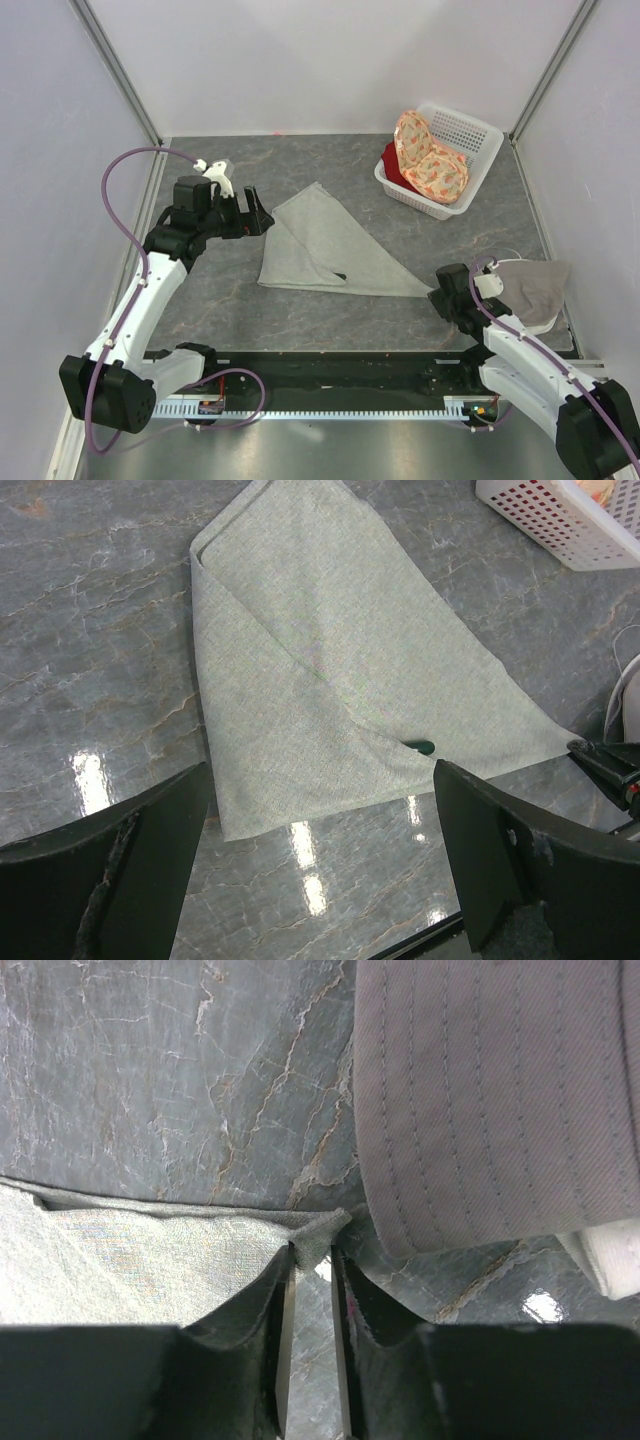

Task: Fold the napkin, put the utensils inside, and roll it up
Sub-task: Fold the napkin

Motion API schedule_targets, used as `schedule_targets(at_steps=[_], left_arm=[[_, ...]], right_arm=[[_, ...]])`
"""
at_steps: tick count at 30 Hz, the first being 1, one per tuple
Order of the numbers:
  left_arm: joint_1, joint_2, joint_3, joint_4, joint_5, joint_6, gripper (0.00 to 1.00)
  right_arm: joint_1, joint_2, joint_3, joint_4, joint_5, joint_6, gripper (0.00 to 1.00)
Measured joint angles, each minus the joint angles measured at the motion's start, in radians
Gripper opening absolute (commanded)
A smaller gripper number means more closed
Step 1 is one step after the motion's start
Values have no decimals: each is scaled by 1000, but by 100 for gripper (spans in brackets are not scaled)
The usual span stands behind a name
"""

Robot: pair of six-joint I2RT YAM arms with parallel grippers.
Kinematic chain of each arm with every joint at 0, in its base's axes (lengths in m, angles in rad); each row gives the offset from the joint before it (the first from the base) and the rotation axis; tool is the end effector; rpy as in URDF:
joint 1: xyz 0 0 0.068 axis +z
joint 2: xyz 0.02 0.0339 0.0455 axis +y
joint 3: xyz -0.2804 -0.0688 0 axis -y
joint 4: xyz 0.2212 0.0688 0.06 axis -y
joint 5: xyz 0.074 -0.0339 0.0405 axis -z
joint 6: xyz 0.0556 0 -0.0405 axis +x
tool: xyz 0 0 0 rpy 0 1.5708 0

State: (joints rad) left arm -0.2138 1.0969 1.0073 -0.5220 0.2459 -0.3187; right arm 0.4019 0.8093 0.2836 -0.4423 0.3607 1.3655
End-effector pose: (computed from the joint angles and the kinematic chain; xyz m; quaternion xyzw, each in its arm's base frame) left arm 0.2145 -0.0604 0.3295 0.0104 0.8822 -0.2255 0.4132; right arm 0.1176 0.0287 0.1535 0.4825 0.8078 0.1171 0.3177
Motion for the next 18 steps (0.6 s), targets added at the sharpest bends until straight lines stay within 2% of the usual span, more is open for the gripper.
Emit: schedule_targets(at_steps=[4, 12, 15, 16, 18], left_arm=[[0, 0, -1, 0, 0, 0, 100], [0, 0, -1, 0, 0, 0, 100], [0, 0, -1, 0, 0, 0, 100], [0, 0, -1, 0, 0, 0, 100], [0, 0, -1, 0, 0, 0, 100]], right_arm=[[0, 9, 0, 4, 3, -8, 21], [0, 18, 0, 19, 5, -47, 18], [0, 20, 0, 29, 7, -82, 10], [0, 21, 0, 32, 7, -92, 3], [0, 21, 0, 43, 7, -122, 0]])
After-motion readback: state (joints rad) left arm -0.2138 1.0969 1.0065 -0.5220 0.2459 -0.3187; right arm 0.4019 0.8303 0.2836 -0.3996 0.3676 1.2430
